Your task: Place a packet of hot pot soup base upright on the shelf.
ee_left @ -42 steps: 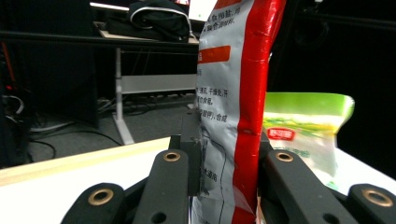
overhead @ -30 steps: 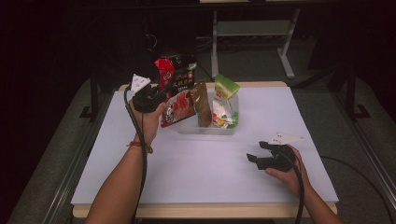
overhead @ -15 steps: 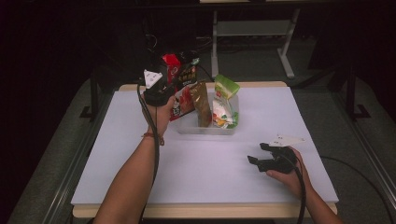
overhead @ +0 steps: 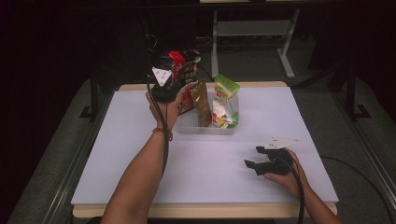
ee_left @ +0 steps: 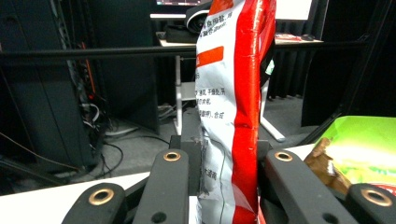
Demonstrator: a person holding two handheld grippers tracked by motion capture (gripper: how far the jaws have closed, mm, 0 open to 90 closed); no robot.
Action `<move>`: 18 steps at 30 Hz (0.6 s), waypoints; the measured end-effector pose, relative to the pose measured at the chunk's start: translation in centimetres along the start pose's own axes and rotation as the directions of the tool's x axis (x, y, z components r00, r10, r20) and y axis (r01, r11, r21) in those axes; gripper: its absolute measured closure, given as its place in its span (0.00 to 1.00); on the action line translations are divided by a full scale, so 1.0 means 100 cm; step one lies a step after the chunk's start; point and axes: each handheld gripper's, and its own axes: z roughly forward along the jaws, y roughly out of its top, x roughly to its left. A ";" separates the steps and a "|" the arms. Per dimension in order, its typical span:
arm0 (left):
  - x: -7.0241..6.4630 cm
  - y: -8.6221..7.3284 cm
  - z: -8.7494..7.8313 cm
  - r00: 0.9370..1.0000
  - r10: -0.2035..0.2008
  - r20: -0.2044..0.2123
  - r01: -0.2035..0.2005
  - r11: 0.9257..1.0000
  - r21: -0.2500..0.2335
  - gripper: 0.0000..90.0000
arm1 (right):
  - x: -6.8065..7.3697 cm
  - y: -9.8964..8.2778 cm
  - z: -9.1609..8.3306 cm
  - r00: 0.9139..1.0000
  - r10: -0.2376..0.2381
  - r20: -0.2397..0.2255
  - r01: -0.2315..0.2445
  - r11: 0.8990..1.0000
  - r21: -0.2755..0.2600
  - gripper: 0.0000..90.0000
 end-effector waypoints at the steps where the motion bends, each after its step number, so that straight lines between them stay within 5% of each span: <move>1: -0.003 -0.003 -0.001 1.000 0.006 0.001 -0.006 1.000 -0.003 0.85 | 0.001 0.000 0.000 1.000 0.001 -0.004 -0.001 1.000 0.002 0.27; 12: -0.008 -0.034 -0.009 0.998 -0.027 0.063 0.030 0.999 -0.045 0.84 | 0.003 0.000 0.003 1.000 -0.017 -0.014 0.018 1.000 0.017 0.27; 18: 0.002 -0.048 -0.015 0.993 -0.053 0.101 0.058 0.997 -0.053 0.83 | 0.005 0.000 0.006 0.999 -0.027 -0.022 0.028 0.999 0.028 0.27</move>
